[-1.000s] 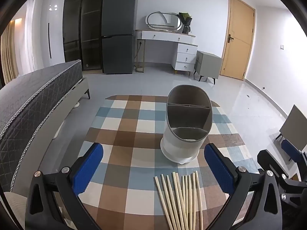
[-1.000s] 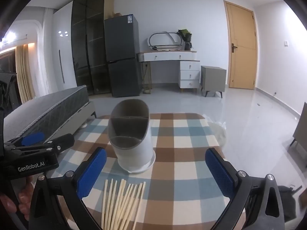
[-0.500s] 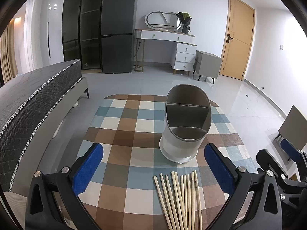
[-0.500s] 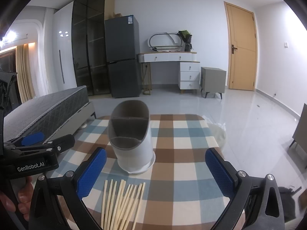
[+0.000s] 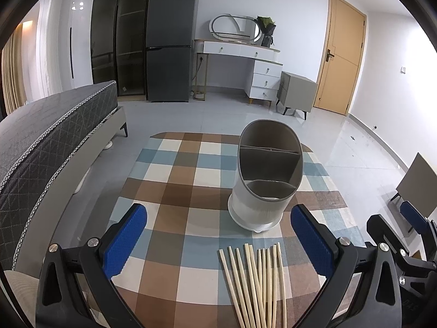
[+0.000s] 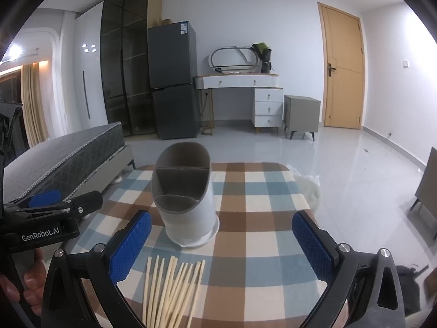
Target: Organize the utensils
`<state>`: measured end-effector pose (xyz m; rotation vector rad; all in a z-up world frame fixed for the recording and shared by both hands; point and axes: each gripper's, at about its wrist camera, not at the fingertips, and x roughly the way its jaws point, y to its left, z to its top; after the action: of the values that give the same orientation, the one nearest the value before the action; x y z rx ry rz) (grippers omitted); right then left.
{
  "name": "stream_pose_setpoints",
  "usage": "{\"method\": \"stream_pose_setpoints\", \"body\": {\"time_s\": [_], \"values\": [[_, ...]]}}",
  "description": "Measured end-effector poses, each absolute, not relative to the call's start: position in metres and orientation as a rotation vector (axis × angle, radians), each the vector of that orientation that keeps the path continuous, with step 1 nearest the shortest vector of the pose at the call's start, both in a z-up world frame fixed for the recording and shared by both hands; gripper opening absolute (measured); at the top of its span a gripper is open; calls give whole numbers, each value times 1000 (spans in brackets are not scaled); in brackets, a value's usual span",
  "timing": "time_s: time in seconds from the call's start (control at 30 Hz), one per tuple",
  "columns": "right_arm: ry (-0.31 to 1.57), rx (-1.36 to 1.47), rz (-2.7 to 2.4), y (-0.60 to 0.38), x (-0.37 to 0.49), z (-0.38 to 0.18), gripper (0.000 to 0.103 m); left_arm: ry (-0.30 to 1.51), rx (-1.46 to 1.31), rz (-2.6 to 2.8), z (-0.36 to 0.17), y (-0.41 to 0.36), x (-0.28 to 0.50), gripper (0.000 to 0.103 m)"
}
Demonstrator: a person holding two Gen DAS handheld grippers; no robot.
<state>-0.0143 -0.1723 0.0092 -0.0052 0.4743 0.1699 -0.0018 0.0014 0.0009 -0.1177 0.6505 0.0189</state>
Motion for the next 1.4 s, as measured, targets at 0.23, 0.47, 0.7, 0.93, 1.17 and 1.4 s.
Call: {"method": "stream_pose_setpoints", "body": {"time_s": [0.23, 0.47, 0.7, 0.93, 1.17, 1.4], "values": [[472, -7, 170, -173, -15, 9, 103, 650, -120, 19, 0, 1, -2, 102], [473, -5, 169, -174, -14, 8, 103, 657, -120, 20, 0, 2, -2, 102], [473, -5, 168, -174, -15, 8, 103, 657, -118, 17, 0, 1, -2, 102], [475, -4, 166, -174, -15, 8, 103, 662, -118, 16, -1, 1, -2, 102], [483, 6, 169, -172, -12, 8, 103, 686, -125, -4, -4, -1, 1, 102], [497, 31, 171, -173, -5, 6, 103, 734, -142, 10, -12, 4, 10, 102]]}}
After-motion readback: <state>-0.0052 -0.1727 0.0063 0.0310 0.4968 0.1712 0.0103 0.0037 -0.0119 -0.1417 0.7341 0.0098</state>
